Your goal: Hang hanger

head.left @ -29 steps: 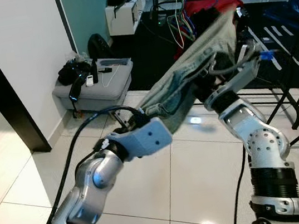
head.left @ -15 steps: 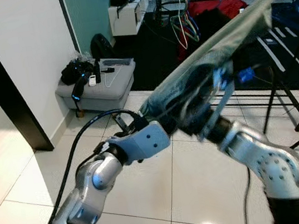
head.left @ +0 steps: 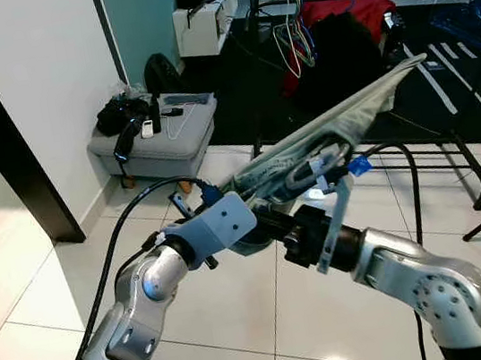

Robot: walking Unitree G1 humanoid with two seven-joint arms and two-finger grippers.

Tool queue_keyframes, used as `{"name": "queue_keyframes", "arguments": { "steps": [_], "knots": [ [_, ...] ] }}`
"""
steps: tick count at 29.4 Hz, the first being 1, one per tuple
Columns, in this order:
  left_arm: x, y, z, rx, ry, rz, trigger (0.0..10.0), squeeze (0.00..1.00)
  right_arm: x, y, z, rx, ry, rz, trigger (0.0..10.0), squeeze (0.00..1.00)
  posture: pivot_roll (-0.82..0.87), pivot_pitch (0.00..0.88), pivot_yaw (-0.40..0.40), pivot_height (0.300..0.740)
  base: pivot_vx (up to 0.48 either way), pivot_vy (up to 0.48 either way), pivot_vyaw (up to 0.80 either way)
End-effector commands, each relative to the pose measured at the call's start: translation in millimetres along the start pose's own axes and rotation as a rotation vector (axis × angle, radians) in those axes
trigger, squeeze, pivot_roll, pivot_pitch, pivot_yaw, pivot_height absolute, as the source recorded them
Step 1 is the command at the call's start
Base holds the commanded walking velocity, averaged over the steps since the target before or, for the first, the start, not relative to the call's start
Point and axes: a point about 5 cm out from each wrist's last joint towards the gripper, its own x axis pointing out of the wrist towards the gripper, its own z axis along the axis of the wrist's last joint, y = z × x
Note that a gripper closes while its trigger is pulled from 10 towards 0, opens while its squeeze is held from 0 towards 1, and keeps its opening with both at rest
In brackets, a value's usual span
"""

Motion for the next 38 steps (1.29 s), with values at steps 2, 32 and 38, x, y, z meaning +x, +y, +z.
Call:
{"name": "queue_keyframes", "arguments": {
  "steps": [2, 32, 38],
  "knots": [
    [-0.4, 0.9, -7, -0.015, 0.039, -0.005, 10.0, 0.00, -2.4, 23.1, 4, -0.016, -0.015, 0.170, 0.0, 0.00, -0.02, 0.094, -0.036, 0.740, 0.000, 0.000, 0.00],
    [-17.5, 43.0, -56, -0.087, 0.207, -0.241, 10.0, 0.00, -91.4, 22.9, 37, -0.316, 0.289, 0.154, 10.0, 1.00, -0.04, 0.092, -0.030, 0.740, 0.000, 0.000, 0.00],
    [-25.5, 42.5, -66, -0.024, 0.274, -0.421, 10.0, 0.00, -85.4, 27.6, 68, -0.391, 0.088, 0.162, 10.0, 1.00, -0.04, 0.075, -0.026, 0.740, 0.000, 0.000, 0.00]
  ]
}}
